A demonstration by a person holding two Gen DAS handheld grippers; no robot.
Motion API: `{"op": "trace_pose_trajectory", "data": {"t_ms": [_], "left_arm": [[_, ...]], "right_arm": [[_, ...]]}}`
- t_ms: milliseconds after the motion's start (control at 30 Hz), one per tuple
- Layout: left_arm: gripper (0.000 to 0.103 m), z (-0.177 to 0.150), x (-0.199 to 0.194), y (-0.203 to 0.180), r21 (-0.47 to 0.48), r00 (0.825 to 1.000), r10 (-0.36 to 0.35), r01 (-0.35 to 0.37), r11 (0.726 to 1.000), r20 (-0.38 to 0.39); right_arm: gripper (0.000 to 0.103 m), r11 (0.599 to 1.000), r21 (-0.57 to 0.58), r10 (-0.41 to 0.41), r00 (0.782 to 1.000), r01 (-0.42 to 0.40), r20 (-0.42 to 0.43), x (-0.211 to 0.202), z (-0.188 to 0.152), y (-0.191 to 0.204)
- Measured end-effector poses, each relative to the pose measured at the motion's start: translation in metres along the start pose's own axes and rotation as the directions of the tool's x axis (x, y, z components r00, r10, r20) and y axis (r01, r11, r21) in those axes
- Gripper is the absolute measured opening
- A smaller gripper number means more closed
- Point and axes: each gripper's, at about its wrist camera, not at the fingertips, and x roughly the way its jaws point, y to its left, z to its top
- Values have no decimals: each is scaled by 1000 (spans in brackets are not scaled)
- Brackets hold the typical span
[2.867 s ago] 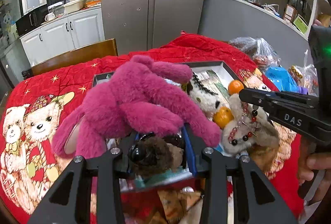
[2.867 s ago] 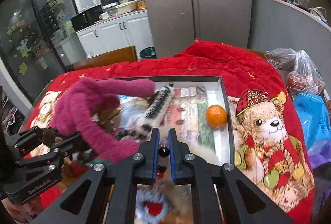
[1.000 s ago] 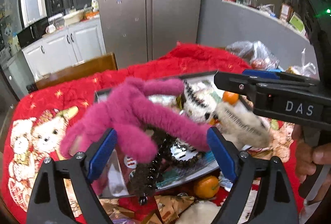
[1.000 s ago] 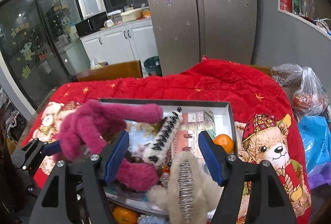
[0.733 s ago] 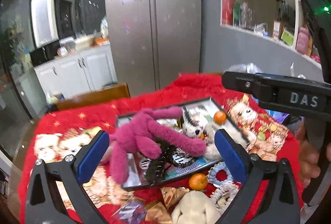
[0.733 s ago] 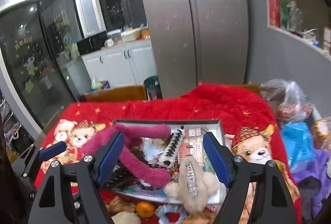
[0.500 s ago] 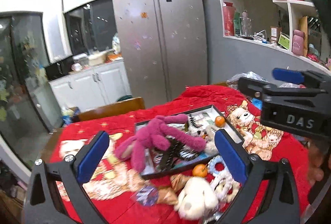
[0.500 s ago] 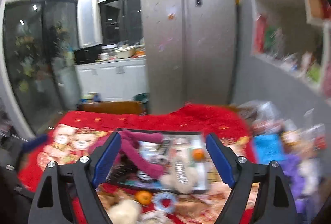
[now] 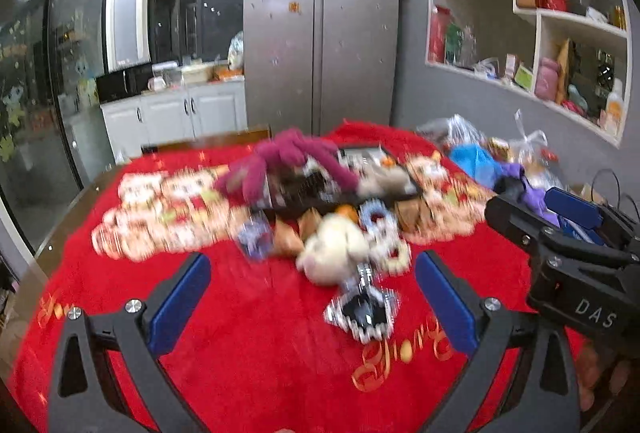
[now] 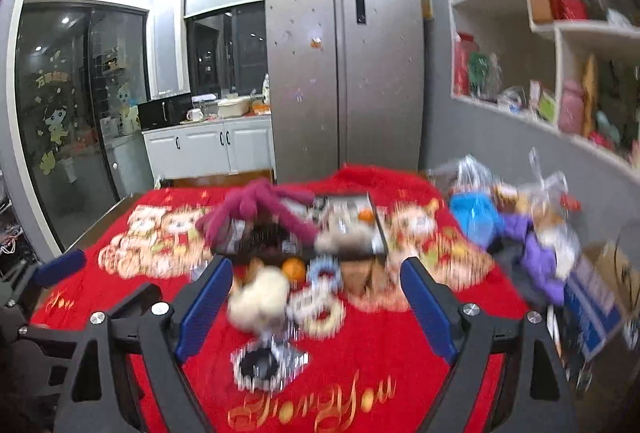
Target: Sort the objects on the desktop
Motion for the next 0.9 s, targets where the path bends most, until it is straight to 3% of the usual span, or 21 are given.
{"op": "trace_pose_trajectory", "data": {"t_ms": [167,367,700,900], "left_arm": [[103,-28,0,-5,-36,999,-18,16,999,-46],[103,-45,-9,-1,-31,997,44,-46,998,-56],[103,-41,-22,9,-34,997,64,-65,997,-31],[103,-40,-28,11,-58,1000,24,-25,998,-17]], "right_arm": [[88,999,13,-39,998,39,-48,-11,-34,-9],[88,999,14,-32,997,33,-76,-26,-60,-9],[88,999,-30,-22,997,20,-75,-36,-61,7],[88,999,-22,-31,997,30,-77,-37,-61,3]]}}
